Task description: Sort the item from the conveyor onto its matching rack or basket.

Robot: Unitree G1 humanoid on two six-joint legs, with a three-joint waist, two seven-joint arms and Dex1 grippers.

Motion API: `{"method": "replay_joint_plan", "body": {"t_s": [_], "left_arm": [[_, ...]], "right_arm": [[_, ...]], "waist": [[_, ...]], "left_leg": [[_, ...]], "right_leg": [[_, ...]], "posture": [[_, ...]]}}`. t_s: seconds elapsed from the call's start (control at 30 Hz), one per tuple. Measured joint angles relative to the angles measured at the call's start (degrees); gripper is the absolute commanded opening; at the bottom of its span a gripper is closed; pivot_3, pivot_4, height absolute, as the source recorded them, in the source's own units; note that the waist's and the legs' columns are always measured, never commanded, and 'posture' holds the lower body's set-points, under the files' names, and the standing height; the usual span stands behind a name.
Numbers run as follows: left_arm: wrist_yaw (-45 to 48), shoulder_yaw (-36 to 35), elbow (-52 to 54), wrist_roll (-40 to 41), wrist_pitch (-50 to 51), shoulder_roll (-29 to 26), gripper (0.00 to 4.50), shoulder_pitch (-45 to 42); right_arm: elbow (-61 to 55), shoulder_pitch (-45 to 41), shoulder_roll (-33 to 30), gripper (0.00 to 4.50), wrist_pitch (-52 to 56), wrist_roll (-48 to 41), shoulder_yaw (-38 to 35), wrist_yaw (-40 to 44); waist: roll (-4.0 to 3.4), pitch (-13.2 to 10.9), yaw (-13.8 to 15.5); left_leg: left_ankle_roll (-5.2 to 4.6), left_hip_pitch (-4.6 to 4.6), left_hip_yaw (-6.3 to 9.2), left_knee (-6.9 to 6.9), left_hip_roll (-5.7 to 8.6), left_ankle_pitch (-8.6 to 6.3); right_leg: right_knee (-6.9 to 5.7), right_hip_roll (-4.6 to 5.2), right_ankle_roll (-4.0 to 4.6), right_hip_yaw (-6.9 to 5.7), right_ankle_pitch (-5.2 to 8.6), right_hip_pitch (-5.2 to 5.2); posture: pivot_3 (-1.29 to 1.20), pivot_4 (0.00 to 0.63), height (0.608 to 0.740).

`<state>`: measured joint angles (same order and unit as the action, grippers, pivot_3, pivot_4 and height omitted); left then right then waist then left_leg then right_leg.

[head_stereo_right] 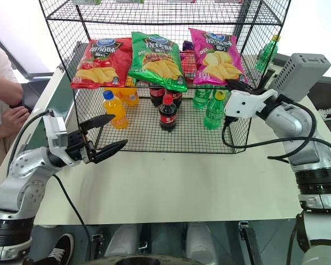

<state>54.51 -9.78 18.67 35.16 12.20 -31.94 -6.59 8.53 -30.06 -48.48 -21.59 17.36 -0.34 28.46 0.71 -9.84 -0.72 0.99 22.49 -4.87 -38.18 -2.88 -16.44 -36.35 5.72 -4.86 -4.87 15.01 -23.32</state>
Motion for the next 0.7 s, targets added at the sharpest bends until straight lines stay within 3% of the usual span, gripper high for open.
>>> {"method": "replay_joint_plan", "body": {"t_s": [0.17, 0.5, 0.57, 0.7], "left_arm": [[-0.01, 0.0, 0.02, 0.33, 0.01, -0.02, 4.5, 0.03], [-0.44, -0.23, 0.18, 0.99, 1.28, -0.06, 4.5, 0.46], [-0.97, -0.53, 0.24, 1.98, 2.38, -0.16, 4.5, 1.12], [-1.96, -4.71, 0.64, 4.22, 4.8, -2.62, 4.5, 5.0]], "right_arm": [[-0.65, 1.01, -0.55, 2.79, 0.43, -2.86, -0.64, 1.32], [-13.99, 15.7, 0.3, 2.79, -3.49, -13.8, -9.26, 1.79], [-20.25, 19.66, 2.85, 2.79, 0.96, -22.93, -10.16, 2.88], [-36.37, 29.2, 4.2, 2.79, 24.46, -54.36, -9.42, 3.64]], "waist": [[0.0, 0.0, 0.01], [0.01, 0.0, 0.16], [0.01, 0.0, 0.05], [0.0, 0.0, 0.01]], "left_leg": [[0.0, 0.0, 0.0, 0.0, -0.01, 0.0], [0.0, -0.04, 0.05, -0.01, -0.02, 0.0], [0.0, -0.08, 0.17, -0.01, -0.05, 0.0], [-0.04, -0.09, 0.28, 0.02, -0.17, -0.02]], "right_leg": [[0.0, 0.0, 0.0, 0.0, 0.0, 0.0], [0.0, 0.0, -0.01, -0.01, 0.0, 0.08], [-0.02, -0.01, 0.0, 0.0, 0.0, 0.1], [-0.05, -0.04, 0.01, 0.0, 0.0, 0.11]], "posture": [[0.0, 0.15, 0.74], [0.0, 0.15, 0.74], [0.0, 0.15, 0.74], [0.0, 0.15, 0.74]]}}
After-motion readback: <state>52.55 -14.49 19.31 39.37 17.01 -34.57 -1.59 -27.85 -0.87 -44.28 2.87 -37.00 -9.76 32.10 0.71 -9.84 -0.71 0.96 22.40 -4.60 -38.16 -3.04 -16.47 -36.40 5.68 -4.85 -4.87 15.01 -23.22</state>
